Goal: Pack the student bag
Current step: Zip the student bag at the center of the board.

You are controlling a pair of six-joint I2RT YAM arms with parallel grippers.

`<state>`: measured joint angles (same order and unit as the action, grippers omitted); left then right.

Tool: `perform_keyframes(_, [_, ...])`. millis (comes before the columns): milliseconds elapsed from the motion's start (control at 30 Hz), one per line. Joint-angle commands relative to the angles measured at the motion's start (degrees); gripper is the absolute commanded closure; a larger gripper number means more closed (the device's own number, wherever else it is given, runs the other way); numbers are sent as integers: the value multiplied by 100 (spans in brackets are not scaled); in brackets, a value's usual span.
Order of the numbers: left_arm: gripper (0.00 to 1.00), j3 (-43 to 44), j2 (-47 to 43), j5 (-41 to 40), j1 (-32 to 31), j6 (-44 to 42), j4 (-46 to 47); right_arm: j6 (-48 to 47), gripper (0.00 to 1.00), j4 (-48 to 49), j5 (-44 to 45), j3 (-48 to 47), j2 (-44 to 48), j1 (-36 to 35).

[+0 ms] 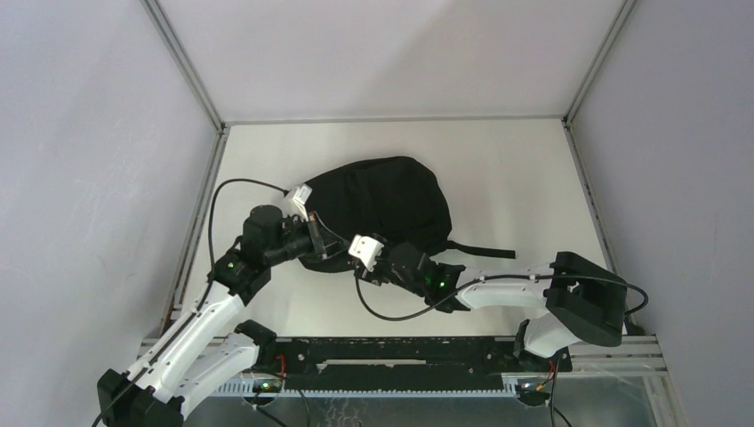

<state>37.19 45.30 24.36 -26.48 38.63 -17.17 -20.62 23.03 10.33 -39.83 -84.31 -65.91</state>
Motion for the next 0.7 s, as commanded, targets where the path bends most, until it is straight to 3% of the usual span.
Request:
perform_keyframes(0, [100,69,-112,145,20,121,438,-390,38,567,502,-209,50,-260])
perform_keyframes(200, [100,60,-124,123,20,136,478,-719,32,934,751,-209,-68,-411])
perform_keyframes(367, [100,21,-161,121,20,127,443,-941,34,1107,938,-262,-416,-423])
perform_keyframes(433, [100,-11,-162,126,20,135,441,-944,45,1187,920,-274,-520,-379])
perform_keyframes(567, [100,26,-207,37,27,113,366,-923,94,1035,1005,-279,-570,-315])
perform_keyframes(600, [100,52,-225,-19,33,79,314,-872,100,927,1020,-275,-528,-286])
perform_keyframes(667, [100,100,-269,-155,73,13,163,-772,100,782,966,-165,-372,-223])
